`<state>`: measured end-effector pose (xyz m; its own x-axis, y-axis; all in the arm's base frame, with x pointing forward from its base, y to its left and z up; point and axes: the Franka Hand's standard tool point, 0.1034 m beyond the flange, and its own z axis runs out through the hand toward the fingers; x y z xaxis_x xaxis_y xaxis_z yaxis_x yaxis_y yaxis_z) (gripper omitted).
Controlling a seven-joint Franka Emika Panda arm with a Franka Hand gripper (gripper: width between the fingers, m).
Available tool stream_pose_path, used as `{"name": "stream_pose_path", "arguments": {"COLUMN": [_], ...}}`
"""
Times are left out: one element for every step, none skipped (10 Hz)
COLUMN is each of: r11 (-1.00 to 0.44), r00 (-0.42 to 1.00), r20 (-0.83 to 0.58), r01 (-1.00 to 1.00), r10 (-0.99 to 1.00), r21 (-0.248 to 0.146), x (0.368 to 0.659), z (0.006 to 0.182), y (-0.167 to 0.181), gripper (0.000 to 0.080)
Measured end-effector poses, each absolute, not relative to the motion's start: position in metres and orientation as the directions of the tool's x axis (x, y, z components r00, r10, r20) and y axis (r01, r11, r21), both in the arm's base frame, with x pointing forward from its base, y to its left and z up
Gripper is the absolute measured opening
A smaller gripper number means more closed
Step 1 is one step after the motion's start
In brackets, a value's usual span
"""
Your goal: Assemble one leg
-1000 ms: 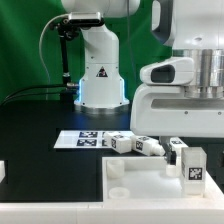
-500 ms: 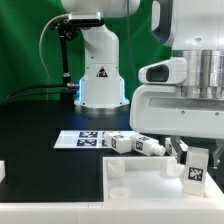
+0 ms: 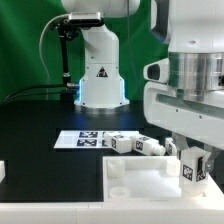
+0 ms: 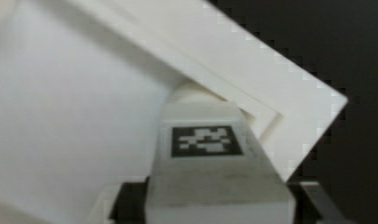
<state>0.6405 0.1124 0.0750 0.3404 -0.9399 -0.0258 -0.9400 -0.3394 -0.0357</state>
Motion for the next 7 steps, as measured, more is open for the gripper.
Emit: {"name": "stream_pose_path", "arguments": {"r11": [-0.183, -0.109, -0.074, -0.089, -0.148, -0.3, -0.524], "r00": [0.184, 0.112, 0.077, 0.091, 0.15, 0.3, 0.524], "r20": [-0.048, -0.051, -0.056, -0.055, -0.047, -0.005, 0.015], "r01": [-0.982, -0.993, -0.996, -0.995, -0.988, -0.953, -0.851], "r10": [-0.982, -0.992, -0.995, -0.994, -0.988, -0.954, -0.852], "r21": [-0.039, -0.043, -0.044, -0.045, -0.046, -0.037, -0.041], "x": [0.642, 0.6419, 0.6417, 0.6417, 0.6413, 0.6391, 0.6409], "z": [0.0757, 0.0746, 0.0739, 0.0738, 0.0734, 0.0717, 0.0732], "y": [0.1121, 0.1114, 0.1109, 0.111, 0.1117, 0.1157, 0.1184], "gripper": [0.0285, 0.0285, 0.0285, 0.0372, 0.0372, 0.055, 0.055]}}
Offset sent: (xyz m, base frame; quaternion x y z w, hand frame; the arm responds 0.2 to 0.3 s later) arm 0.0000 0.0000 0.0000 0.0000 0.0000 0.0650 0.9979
